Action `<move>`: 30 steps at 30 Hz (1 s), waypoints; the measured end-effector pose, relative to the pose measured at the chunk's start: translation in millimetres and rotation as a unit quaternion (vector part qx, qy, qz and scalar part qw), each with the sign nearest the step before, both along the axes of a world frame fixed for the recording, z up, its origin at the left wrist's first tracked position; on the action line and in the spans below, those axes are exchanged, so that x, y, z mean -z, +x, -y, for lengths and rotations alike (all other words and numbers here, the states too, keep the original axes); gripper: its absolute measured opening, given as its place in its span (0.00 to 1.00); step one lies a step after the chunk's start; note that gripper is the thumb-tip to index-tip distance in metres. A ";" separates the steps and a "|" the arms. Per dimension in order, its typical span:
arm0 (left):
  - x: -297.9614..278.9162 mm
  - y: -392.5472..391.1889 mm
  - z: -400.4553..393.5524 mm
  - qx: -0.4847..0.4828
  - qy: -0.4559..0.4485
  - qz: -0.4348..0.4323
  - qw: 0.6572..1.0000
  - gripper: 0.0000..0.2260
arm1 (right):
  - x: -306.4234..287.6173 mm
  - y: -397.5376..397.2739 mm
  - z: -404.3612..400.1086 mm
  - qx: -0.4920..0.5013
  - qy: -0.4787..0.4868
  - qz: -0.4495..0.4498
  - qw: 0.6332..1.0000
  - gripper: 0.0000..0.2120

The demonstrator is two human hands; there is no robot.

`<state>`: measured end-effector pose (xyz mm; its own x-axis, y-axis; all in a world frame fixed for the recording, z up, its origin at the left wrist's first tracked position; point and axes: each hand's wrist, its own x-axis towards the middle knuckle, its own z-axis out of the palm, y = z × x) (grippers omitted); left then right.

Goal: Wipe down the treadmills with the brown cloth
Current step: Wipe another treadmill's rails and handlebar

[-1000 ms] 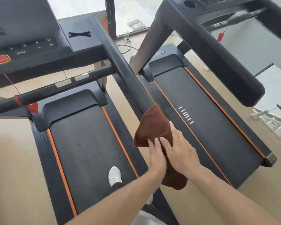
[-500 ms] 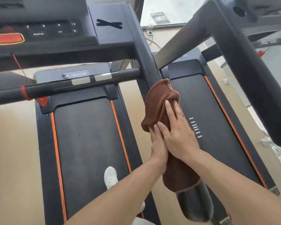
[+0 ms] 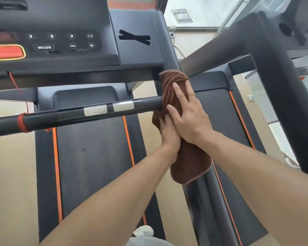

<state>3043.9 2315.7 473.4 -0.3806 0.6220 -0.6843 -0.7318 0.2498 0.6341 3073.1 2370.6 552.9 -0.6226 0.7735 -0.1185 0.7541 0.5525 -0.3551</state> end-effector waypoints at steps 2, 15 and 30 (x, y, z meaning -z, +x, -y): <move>8.2 -7.1 -11.0 -0.028 0.002 -0.017 0.999 0.30 | -0.5 -15.0 -16.9 -0.033 0.000 -0.002 0.999 0.27; 20.5 5.4 -12.7 -0.100 0.001 -0.052 0.994 0.46 | -1.7 -17.7 -23.0 -0.020 -0.060 -0.065 0.996 0.23; -25.0 176.8 146.8 0.020 -0.014 -0.189 0.982 0.34 | 5.1 174.9 117.8 0.118 -0.243 -0.159 0.950 0.31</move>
<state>3220.7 2168.9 498.4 -0.5867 0.6243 -0.5158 -0.4345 0.2948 0.8510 3248.1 2252.9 547.8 -0.5025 0.7978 -0.3333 0.6490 0.0933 -0.7551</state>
